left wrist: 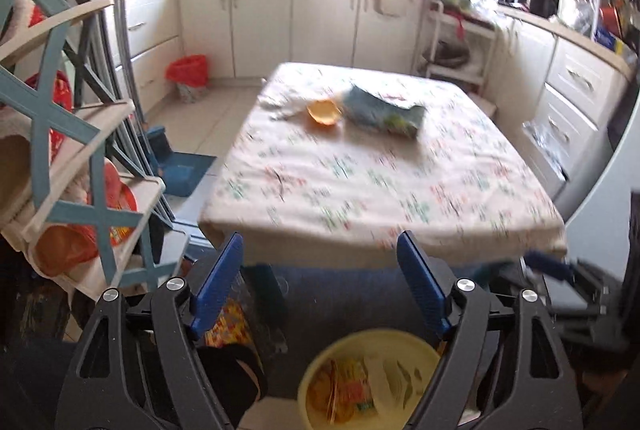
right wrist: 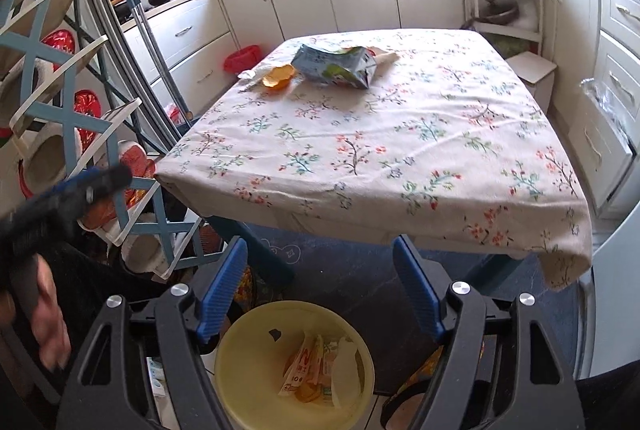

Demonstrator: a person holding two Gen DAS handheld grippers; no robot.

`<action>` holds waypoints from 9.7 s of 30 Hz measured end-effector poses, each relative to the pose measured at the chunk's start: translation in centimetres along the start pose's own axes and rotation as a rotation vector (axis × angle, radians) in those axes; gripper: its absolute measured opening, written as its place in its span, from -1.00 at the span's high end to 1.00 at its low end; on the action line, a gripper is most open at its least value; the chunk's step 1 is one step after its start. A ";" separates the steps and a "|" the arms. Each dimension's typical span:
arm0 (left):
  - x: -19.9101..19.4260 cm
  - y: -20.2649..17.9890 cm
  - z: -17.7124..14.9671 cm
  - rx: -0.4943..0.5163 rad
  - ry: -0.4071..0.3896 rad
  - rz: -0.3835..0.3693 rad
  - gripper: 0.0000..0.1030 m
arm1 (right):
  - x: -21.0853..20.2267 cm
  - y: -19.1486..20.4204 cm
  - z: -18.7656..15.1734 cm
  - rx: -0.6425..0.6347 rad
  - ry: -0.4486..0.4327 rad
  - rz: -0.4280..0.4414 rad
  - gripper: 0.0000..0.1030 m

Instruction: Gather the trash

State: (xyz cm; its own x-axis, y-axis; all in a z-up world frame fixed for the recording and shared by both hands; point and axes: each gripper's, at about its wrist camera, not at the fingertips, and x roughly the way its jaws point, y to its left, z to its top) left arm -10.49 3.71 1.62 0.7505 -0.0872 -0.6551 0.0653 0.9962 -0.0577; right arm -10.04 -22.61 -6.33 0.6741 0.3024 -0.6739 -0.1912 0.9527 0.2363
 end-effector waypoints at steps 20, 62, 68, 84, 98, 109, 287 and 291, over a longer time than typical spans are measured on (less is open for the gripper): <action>4.7 3.0 8.8 -0.073 -0.088 0.030 -0.65 | 0.8 0.4 6.0 -0.073 -0.058 0.003 -0.50; 13.0 4.2 12.9 -0.178 0.005 0.025 -0.68 | 7.1 -0.1 15.1 -0.146 -0.120 -0.013 -0.58; 16.0 4.8 13.6 -0.204 0.077 0.028 -0.68 | 9.2 -0.2 16.8 -0.184 -0.098 -0.025 -0.58; 22.7 4.0 15.4 -0.154 0.209 0.048 -0.68 | 16.4 -2.9 20.3 -0.119 0.008 -0.020 -0.58; 30.4 5.1 19.9 -0.102 0.226 0.069 -0.68 | 18.1 -2.5 21.1 -0.191 0.129 0.063 0.13; 33.5 3.5 19.9 -0.059 0.316 0.005 0.36 | 15.2 -4.8 20.0 -0.251 0.260 0.105 0.23; 10.1 0.8 8.5 -0.057 0.138 -0.251 0.74 | 5.3 -3.5 12.5 0.058 0.077 0.390 0.00; 9.1 0.7 8.1 -0.041 0.117 -0.242 0.74 | 4.5 -3.2 11.4 0.057 0.067 0.397 0.00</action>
State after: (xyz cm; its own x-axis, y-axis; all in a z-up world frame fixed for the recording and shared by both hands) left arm 1.72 3.57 1.66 0.6353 -0.3247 -0.7007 0.2050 0.9457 -0.2524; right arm 1.74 -24.61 -2.16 0.5078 0.6499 -0.5656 -0.3861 0.7585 0.5249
